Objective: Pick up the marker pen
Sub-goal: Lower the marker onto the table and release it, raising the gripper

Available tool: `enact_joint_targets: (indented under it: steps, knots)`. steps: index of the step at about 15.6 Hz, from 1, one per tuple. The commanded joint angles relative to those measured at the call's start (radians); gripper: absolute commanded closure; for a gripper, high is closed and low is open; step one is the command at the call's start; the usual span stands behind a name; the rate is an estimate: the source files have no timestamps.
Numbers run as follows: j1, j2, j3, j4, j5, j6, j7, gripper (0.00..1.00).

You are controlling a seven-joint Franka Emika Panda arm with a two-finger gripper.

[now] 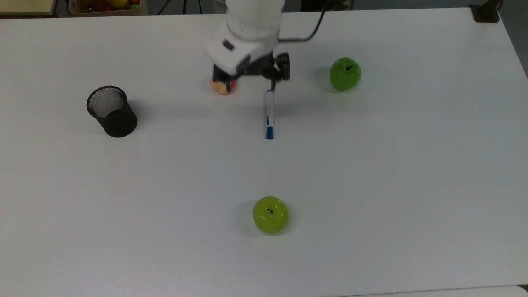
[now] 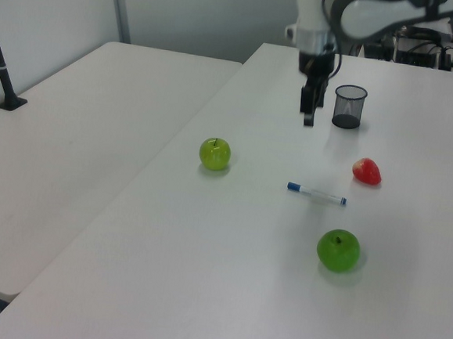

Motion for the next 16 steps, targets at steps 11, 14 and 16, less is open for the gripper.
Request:
enact_joint_targets:
  steps: [11, 14, 16]
  knots:
    - [-0.11, -0.367, -0.009, -0.185, -0.013, -0.139, -0.063, 0.0]
    - [-0.107, -0.361, -0.009, -0.182, -0.013, -0.142, -0.059, 0.0]
    - [-0.11, -0.36, -0.009, -0.179, -0.013, -0.142, -0.057, 0.0]
